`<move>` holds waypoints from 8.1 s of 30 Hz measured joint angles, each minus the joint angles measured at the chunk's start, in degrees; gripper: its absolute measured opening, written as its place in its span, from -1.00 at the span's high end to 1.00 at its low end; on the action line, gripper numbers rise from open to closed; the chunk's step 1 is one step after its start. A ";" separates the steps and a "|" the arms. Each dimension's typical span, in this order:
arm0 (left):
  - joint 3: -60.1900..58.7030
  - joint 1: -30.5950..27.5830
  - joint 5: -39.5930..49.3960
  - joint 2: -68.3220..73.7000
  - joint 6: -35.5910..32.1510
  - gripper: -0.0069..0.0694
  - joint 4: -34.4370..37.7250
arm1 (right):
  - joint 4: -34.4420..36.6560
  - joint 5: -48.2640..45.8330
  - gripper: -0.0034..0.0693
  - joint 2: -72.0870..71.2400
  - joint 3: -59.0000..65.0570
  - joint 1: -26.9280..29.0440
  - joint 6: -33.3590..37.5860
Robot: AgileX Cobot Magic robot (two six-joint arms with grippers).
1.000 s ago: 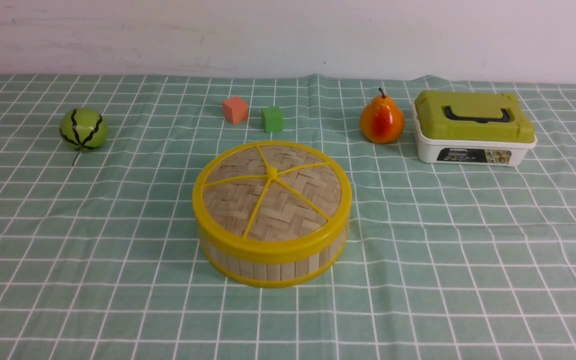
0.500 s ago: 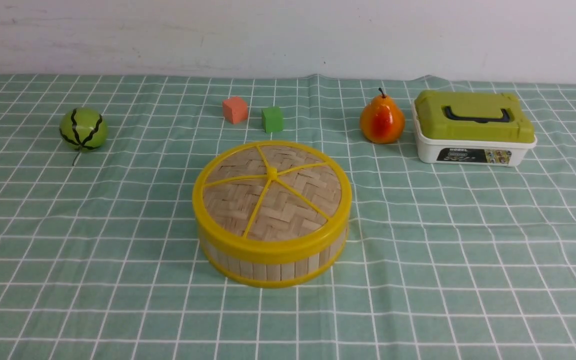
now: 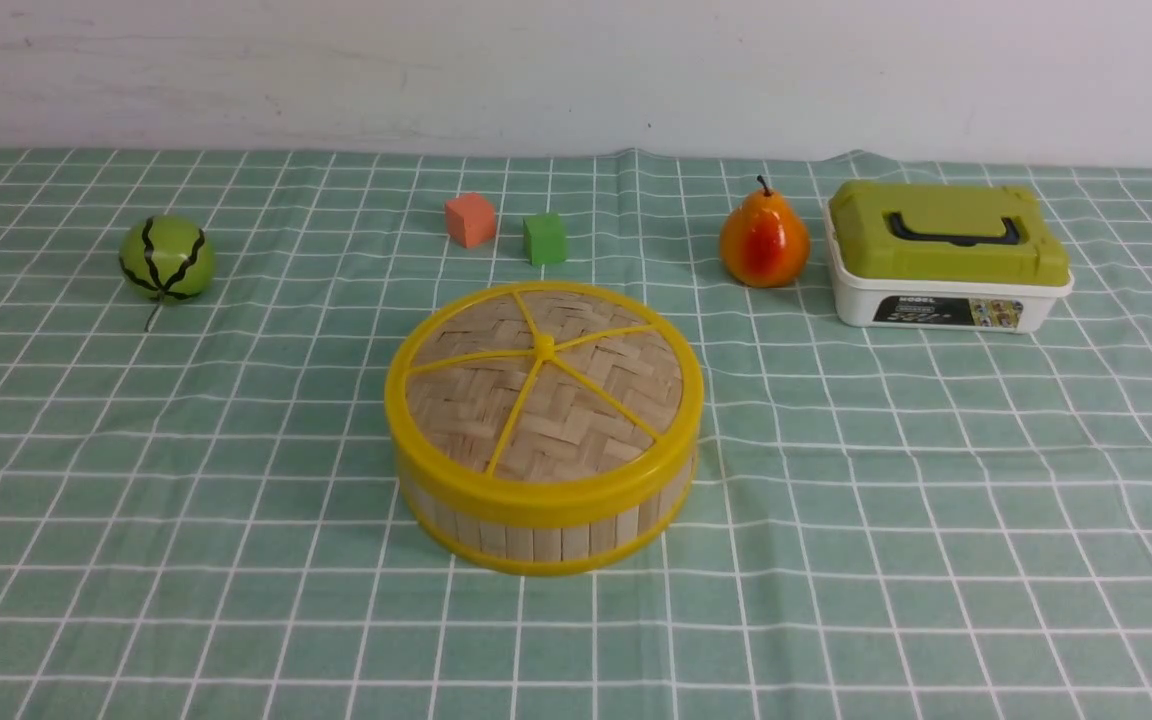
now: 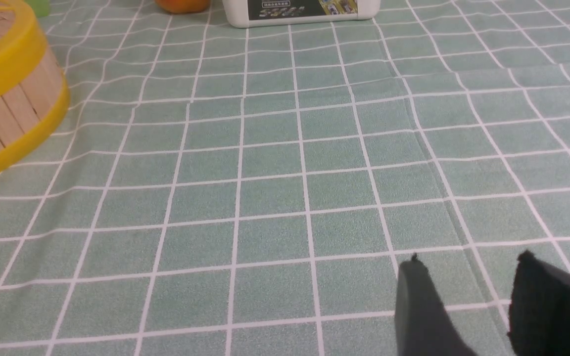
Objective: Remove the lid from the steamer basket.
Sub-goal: Use the left arm to lift the lid of the steamer, then use the left arm to place the steamer lid on the table
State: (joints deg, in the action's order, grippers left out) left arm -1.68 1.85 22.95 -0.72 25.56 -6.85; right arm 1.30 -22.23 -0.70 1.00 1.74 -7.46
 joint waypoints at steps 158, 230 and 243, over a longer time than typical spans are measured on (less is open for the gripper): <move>117.13 27.67 35.09 123.74 -1.87 0.19 0.16 | 0.00 0.00 0.24 0.00 0.00 0.00 0.00; 126.17 26.31 48.29 114.83 -7.04 0.52 -9.89 | 0.00 0.00 0.24 0.00 0.00 0.00 0.00; 100.12 8.69 48.29 98.28 -7.70 0.52 -4.32 | 0.00 0.00 0.24 0.00 0.00 0.00 0.00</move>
State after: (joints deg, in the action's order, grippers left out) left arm 98.45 10.54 71.24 97.55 17.86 -11.17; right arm 1.30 -22.23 -0.70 1.00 1.74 -7.46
